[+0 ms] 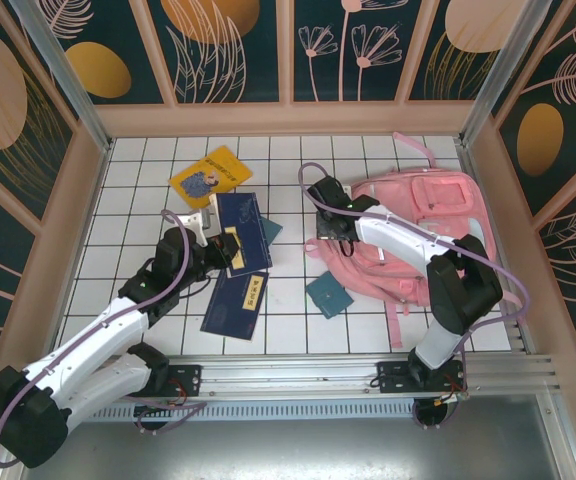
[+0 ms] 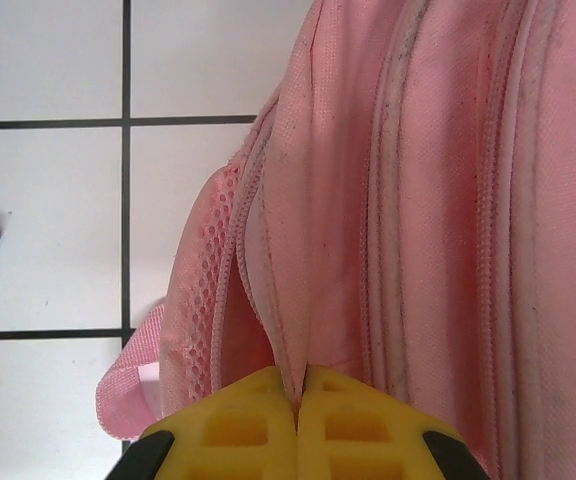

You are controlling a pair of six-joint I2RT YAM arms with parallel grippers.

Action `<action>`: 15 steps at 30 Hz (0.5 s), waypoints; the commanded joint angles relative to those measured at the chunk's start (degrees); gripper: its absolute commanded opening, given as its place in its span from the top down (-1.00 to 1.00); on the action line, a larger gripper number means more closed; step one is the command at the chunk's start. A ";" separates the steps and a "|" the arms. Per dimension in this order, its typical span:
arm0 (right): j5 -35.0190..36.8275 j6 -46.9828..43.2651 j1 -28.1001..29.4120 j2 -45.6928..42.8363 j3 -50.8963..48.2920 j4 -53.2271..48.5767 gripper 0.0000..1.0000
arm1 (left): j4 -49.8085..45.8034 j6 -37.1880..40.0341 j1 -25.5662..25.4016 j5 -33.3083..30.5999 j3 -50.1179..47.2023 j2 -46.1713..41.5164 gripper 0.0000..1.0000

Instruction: Pack the student bag

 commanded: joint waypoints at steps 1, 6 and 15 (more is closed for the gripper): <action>1.65 -0.79 0.22 -2.91 2.81 -3.18 1.00 | 4.92 1.19 0.19 2.77 0.42 -0.02 1.00; -6.97 -2.22 -3.29 -10.21 8.86 -6.61 1.00 | 9.02 1.72 0.20 10.67 2.87 3.48 1.00; -36.19 -4.81 -19.05 -23.75 9.26 -6.63 1.00 | 31.22 -9.75 -2.48 25.67 8.46 19.62 1.00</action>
